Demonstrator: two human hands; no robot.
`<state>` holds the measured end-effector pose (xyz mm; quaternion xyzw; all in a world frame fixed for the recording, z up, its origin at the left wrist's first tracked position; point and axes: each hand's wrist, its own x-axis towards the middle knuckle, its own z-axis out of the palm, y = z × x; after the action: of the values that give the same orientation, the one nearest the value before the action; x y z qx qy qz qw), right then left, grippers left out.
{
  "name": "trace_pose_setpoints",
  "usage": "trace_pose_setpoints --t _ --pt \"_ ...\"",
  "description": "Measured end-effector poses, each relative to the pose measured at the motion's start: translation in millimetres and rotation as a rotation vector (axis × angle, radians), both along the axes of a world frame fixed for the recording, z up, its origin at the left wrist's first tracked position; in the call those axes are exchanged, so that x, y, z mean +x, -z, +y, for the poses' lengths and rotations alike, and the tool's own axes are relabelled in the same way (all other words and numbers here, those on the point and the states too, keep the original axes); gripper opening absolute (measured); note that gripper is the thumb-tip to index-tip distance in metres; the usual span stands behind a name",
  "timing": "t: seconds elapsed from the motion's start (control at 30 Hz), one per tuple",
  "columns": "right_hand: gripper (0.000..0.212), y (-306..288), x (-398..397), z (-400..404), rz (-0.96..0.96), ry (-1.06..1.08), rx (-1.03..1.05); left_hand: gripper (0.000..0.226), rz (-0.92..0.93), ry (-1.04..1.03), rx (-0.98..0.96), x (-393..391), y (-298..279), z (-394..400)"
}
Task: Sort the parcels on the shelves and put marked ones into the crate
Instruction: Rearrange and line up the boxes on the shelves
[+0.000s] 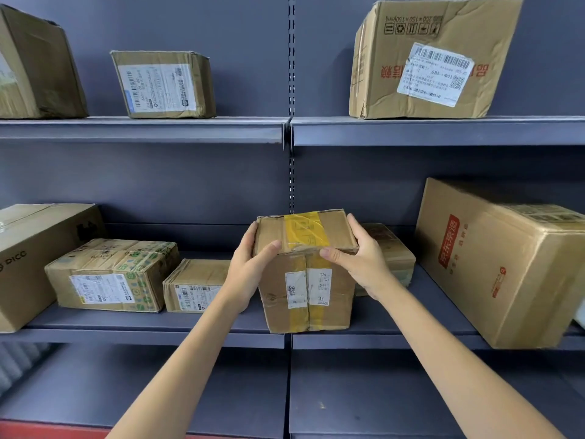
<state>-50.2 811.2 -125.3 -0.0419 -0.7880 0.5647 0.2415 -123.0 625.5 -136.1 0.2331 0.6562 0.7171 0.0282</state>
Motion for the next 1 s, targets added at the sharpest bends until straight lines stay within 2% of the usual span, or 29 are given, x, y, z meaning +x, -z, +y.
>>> trace_pose_setpoints --t 0.1,0.17,0.27,0.37,0.47,0.6,0.83,0.9,1.0 --pt "0.095 6 -5 -2 -0.016 0.034 -0.004 0.085 -0.018 -0.013 -0.06 -2 6 3" --pt "0.088 5 -6 0 0.0 0.068 0.065 0.079 0.003 -0.012 -0.072 -4 9 6" --pt "0.081 5 -7 8 -0.014 0.135 0.301 0.058 0.025 -0.017 -0.107 -5 17 9" --pt "0.073 5 -8 16 -0.008 0.14 0.441 0.055 -0.008 -0.036 -0.251 -11 45 8" --pt "0.064 5 -10 21 0.051 0.171 0.446 0.065 -0.127 -0.037 -0.408 -10 88 5" --pt "0.049 12 -11 21 0.155 0.262 0.362 0.063 -0.263 -0.071 -0.456 -4 135 4" --pt "0.039 20 -4 22 0.29 0.371 0.306 0.035 -0.409 -0.202 -0.2 -8 138 5" --pt "0.038 24 1 26 0.313 0.407 0.239 0.038 -0.424 -0.259 -0.083 -10 128 0" --pt "0.038 33 10 25 0.27 0.431 0.006 0.047 -0.438 -0.294 0.089 -15 107 -7"
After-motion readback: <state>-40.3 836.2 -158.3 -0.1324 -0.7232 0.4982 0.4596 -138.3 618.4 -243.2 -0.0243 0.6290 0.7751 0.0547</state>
